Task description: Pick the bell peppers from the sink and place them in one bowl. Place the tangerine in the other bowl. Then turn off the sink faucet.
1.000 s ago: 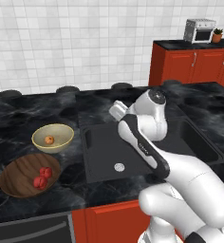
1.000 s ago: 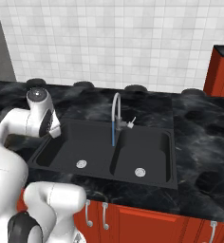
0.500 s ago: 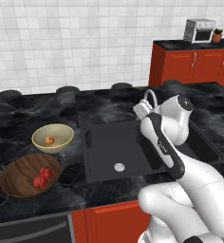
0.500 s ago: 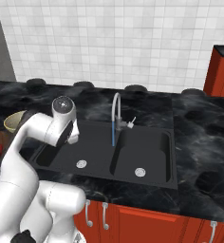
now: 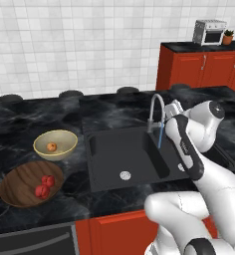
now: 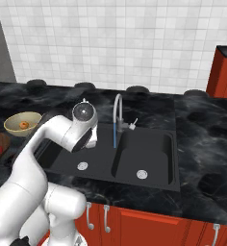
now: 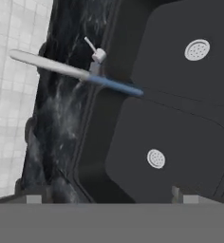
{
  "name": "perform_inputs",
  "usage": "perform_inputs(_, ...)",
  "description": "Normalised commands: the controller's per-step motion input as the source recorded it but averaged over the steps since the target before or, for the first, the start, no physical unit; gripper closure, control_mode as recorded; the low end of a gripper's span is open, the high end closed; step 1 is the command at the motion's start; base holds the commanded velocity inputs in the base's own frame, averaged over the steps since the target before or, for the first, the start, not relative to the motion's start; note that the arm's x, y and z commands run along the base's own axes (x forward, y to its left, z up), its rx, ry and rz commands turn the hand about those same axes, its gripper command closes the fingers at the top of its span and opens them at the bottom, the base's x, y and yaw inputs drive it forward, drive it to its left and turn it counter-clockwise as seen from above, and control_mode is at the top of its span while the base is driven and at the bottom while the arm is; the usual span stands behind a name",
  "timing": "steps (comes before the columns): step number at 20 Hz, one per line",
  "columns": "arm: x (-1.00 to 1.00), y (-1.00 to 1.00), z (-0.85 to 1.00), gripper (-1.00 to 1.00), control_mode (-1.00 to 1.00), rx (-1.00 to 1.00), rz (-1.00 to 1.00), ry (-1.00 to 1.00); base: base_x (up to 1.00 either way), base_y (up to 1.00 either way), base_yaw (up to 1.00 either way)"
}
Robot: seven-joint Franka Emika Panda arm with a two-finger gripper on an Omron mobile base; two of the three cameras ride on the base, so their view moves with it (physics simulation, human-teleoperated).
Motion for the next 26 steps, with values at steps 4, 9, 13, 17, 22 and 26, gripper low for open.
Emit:
perform_inputs(4,0.14,-0.76,0.11,-1.00,-1.00,0.10,-0.18,0.00,0.00,0.00,0.00)
perform_inputs(9,0.06,-0.83,0.14,-1.00,-1.00,0.13,-0.14,0.00,0.00,0.00,0.00)
perform_inputs(13,0.06,-0.74,0.07,-1.00,-1.00,0.12,-0.02,0.00,0.00,0.00,0.00)
perform_inputs(17,0.24,-0.63,0.01,-1.00,-1.00,0.12,0.00,0.00,0.00,0.00,0.00)
perform_inputs(22,0.46,-0.48,0.00,-1.00,-1.00,0.10,0.01,0.00,0.00,0.00,0.00)
perform_inputs(26,0.45,-0.36,-0.01,-1.00,-1.00,0.10,0.08,0.00,0.00,0.00,0.00)
